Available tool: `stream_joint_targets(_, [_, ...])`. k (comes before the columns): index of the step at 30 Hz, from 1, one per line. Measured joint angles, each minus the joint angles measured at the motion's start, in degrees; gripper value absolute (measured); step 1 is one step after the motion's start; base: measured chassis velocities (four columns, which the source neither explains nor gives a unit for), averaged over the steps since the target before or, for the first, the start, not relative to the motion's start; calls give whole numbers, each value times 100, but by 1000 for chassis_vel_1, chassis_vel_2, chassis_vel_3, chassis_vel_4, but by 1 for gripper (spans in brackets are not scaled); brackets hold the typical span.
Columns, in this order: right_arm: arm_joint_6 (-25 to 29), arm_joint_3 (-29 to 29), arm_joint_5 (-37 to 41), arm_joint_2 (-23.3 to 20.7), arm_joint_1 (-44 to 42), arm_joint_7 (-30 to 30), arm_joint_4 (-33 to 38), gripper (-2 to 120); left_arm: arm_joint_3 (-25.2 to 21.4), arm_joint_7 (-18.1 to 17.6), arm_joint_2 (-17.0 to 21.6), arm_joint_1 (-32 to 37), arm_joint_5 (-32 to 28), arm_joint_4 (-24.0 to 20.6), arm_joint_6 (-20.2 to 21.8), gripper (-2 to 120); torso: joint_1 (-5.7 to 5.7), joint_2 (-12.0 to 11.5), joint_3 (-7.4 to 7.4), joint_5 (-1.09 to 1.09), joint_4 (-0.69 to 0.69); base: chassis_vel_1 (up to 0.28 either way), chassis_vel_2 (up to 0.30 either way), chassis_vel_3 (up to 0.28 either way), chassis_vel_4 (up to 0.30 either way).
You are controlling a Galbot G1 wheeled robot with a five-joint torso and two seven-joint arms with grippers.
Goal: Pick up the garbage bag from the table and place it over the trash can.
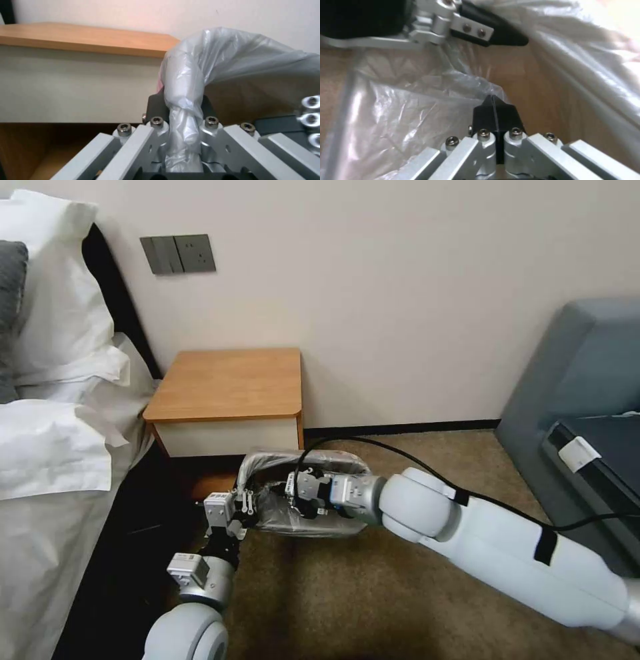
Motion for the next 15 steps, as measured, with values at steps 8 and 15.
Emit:
stream_joint_targets(8, [-439,134,390,76,159,159,89,0,-24,37,4,-20,-62,4,-8,7,0,0,0,-1,0,0,0,0,0])
stream_joint_targets(15, [-445,-60,211,256,76,182,-170,0,-3,55,0,-35,-70,4,-9,7,0,0,0,1,-1,0,0,0,0])
